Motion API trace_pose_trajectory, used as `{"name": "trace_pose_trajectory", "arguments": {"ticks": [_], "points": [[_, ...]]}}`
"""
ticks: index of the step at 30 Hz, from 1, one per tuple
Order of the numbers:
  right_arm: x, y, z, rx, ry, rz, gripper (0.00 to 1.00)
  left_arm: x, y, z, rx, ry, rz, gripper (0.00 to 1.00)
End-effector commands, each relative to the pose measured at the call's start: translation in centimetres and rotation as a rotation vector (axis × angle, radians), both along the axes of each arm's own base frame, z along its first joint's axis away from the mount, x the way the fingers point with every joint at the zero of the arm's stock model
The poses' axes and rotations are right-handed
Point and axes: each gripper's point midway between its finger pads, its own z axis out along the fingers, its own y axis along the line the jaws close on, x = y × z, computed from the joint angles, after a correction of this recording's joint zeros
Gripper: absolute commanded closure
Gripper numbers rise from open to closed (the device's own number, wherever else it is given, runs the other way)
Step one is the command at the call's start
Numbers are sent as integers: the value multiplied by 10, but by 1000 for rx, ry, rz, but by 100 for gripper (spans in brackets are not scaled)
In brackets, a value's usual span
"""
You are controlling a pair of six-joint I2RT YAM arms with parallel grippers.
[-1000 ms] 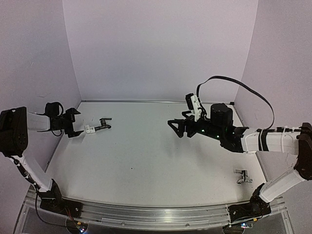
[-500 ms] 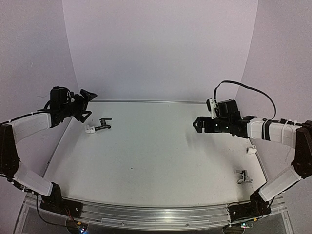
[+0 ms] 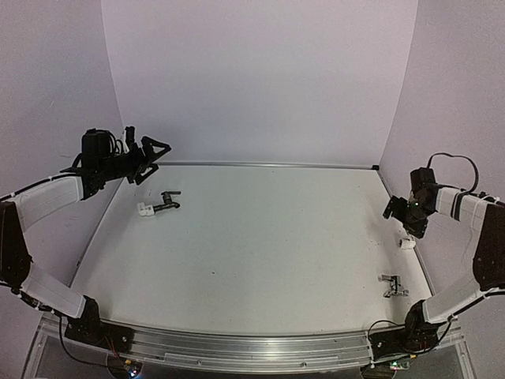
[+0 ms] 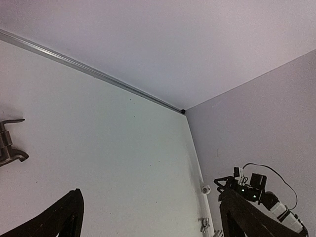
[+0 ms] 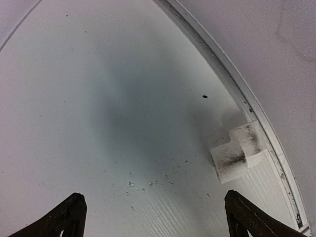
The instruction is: Install the water faucets
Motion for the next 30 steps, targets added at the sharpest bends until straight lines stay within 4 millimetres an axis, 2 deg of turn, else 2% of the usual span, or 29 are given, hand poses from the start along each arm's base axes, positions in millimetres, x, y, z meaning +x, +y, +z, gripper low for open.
{"name": "trace_pose_trajectory", "arguments": {"ticks": [1,6,10,14,19,24,30], "points": [[-6,-33,11,-99,49,-86,2,-19,-16,38,12,-138,-144,2],[-17,-43,-2,-40,91,-168,2,-31,-17,45,45,-172,-179,2],[-25,-56,-22,-7,130,-288,2,-34,-16,44,87,-167,-173,2],[-26,-66,-37,31,148,-479,2,-36,-16,44,125,-167,-156,1],[-24,-75,-43,51,120,-633,2,-37,-18,42,129,-165,-159,1],[-22,-79,-50,56,101,-703,7,-37,-17,43,132,-167,-154,1],[-18,-85,-54,16,114,-693,15,-35,-19,40,129,-155,-159,1]]}}
